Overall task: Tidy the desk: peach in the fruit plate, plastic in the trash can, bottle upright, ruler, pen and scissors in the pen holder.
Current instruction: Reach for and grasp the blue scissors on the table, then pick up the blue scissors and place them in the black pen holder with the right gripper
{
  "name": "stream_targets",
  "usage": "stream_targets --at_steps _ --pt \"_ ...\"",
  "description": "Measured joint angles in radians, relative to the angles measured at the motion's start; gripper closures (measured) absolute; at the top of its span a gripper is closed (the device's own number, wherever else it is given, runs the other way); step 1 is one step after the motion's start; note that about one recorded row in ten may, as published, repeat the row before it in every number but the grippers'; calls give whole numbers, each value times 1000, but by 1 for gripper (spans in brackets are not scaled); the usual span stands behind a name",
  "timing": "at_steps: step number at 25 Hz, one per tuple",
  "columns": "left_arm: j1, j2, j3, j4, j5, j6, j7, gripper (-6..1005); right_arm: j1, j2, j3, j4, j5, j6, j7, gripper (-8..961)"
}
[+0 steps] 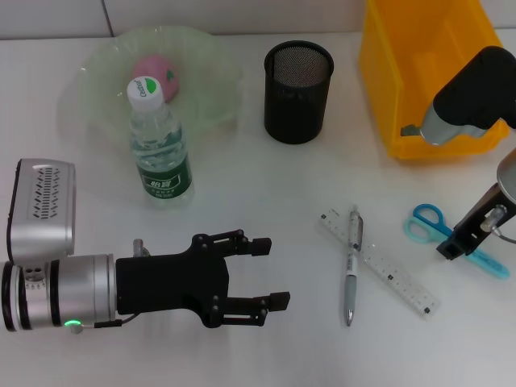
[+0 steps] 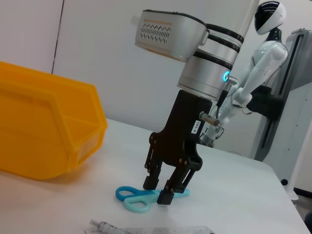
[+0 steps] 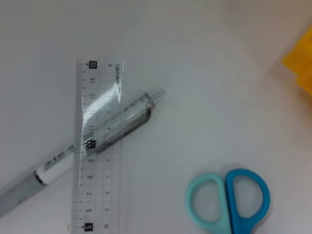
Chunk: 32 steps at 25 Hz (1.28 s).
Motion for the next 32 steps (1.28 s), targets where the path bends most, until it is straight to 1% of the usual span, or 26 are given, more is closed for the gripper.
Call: stream_targets --at_steps 6,17,19,30,32 --pt "-1 0 -1 0 0 0 0 178 0 -2 -13 -1 -19 1 -3 533" --pt "-3 -1 -5 0 0 -4 0 179 -4 -1 -19 0 -19 13 -18 588" --pt "-3 -1 -5 0 0 -5 0 179 -5 -1 -19 0 -18 13 -20 661" --pt "-3 -2 -6 -2 0 -6 0 180 -21 1 -10 -3 -12 25 -32 680" --pt "-3 -2 -6 -2 -1 -6 0 180 -27 1 -10 -9 -11 25 -32 701"
